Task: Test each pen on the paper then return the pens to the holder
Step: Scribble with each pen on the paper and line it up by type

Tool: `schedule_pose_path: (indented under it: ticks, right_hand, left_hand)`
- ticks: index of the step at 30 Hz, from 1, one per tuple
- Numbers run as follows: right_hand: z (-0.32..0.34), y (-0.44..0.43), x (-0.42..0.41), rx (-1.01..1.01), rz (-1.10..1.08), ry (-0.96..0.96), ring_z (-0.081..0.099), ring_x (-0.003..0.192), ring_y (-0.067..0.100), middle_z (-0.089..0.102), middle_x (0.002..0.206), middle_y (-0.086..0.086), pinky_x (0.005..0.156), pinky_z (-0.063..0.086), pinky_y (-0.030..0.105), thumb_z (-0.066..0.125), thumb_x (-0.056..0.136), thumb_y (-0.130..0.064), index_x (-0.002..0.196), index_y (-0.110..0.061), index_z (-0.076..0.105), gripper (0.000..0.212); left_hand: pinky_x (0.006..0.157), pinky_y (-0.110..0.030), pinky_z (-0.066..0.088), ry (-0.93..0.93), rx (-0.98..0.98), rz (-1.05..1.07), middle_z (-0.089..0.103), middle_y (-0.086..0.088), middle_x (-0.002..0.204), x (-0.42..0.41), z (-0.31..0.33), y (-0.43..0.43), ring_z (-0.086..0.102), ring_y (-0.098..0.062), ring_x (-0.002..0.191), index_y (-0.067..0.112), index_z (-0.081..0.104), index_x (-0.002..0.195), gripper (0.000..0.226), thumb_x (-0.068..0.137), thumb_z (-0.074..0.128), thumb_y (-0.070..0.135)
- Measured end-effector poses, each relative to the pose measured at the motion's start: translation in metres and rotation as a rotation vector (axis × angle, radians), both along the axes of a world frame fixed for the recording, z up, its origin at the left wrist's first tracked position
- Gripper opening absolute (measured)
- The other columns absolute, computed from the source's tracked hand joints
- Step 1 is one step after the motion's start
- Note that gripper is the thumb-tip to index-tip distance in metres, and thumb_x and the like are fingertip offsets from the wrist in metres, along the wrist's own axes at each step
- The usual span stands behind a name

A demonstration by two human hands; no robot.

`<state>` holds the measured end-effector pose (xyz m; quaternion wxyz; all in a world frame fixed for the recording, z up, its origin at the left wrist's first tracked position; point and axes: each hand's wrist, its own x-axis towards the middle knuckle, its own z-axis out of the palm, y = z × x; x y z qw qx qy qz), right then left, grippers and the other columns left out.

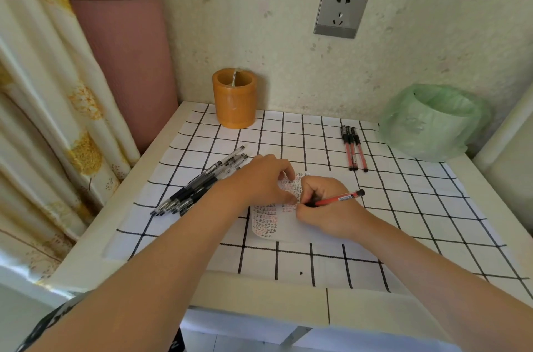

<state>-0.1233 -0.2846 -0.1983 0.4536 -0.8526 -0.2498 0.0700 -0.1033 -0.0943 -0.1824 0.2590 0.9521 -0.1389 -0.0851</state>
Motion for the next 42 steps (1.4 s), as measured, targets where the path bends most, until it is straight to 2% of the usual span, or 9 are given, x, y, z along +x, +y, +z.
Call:
schedule_pose_path:
  ticks: [6,11,22,25,28,32,36,39,42]
  right_hand:
    - [-0.001,0.000,0.001,0.007,0.021,0.031,0.044,0.055,0.005,0.053,0.061,-0.012,0.050,0.035,0.022,0.068,0.076,-0.003,0.065,-0.017,0.053,0.023]
    - [-0.001,-0.002,0.001,0.005,0.033,0.054,0.044,0.056,0.004,0.053,0.061,-0.014,0.051,0.036,0.020,0.068,0.077,0.000,0.066,-0.012,0.054,0.021]
    - [0.000,0.000,0.000,-0.002,0.025,0.061,0.040,0.053,0.005,0.048,0.057,-0.014,0.050,0.033,0.023,0.068,0.073,0.000,0.064,-0.014,0.051,0.024]
    - [0.002,-0.001,0.002,0.152,-0.069,0.136,0.041,0.053,0.013,0.050,0.060,-0.001,0.048,0.030,0.026,0.065,0.078,0.005,0.068,-0.006,0.050,0.021]
    - [0.006,-0.007,0.007,0.390,-0.191,0.282,0.040,0.049,0.018,0.050,0.058,0.012,0.046,0.028,0.025,0.062,0.086,0.005,0.072,-0.010,0.050,0.023]
    - [0.007,-0.006,0.007,0.411,-0.183,0.291,0.046,0.050,0.015,0.054,0.057,0.006,0.045,0.035,0.023,0.063,0.087,0.007,0.081,-0.009,0.062,0.017]
    - [0.010,-0.005,0.008,0.435,-0.215,0.299,0.053,0.056,0.022,0.063,0.070,0.014,0.045,0.041,0.028,0.057,0.095,0.001,0.101,-0.016,0.074,0.025]
    - [0.013,-0.007,0.010,0.486,-0.202,0.352,0.061,0.061,0.028,0.070,0.092,0.018,0.046,0.047,0.030,0.049,0.100,0.000,0.120,-0.016,0.069,0.032]
    - [0.019,-0.007,0.012,0.569,-0.179,0.438,0.062,0.059,0.028,0.068,0.098,0.021,0.046,0.050,0.033,0.043,0.100,0.005,0.128,-0.008,0.063,0.036]
  left_hand:
    - [0.090,-0.034,0.047,-0.001,0.001,-0.004,0.051,0.007,0.107,0.001,0.001,0.000,0.047,-0.014,0.107,0.033,0.060,0.115,0.049,0.073,0.081,0.048]
    - [0.086,-0.031,0.046,0.002,-0.013,0.000,0.051,0.008,0.106,0.001,0.000,0.000,0.047,-0.013,0.106,0.034,0.060,0.113,0.048,0.072,0.081,0.048]
    - [0.084,-0.030,0.044,-0.011,-0.011,0.006,0.049,0.012,0.102,0.000,-0.001,0.000,0.046,-0.012,0.105,0.034,0.060,0.113,0.048,0.072,0.081,0.049]
    - [0.086,-0.030,0.045,-0.005,0.003,-0.002,0.050,0.010,0.104,-0.001,0.001,0.001,0.046,-0.012,0.105,0.033,0.061,0.115,0.049,0.073,0.081,0.049]
    - [0.078,-0.023,0.041,0.014,-0.011,-0.019,0.053,0.008,0.107,-0.002,0.006,0.003,0.049,-0.007,0.097,0.031,0.063,0.117,0.044,0.078,0.078,0.045]
    - [0.071,-0.016,0.041,0.041,-0.039,-0.015,0.058,0.011,0.104,-0.004,0.015,0.011,0.052,0.000,0.086,0.027,0.064,0.117,0.033,0.086,0.074,0.034]
    - [0.066,-0.009,0.035,0.028,0.039,-0.019,0.054,0.016,0.099,-0.006,0.020,0.020,0.050,0.005,0.083,0.028,0.066,0.112,0.032,0.083,0.077,0.030]
    - [0.064,-0.010,0.034,0.008,0.083,-0.022,0.054,0.014,0.101,-0.007,0.020,0.022,0.049,0.003,0.081,0.028,0.069,0.106,0.026,0.082,0.078,0.032]
    - [0.062,-0.010,0.034,-0.013,0.086,-0.014,0.055,0.017,0.095,-0.007,0.019,0.020,0.050,0.004,0.078,0.027,0.071,0.099,0.015,0.085,0.076,0.030]
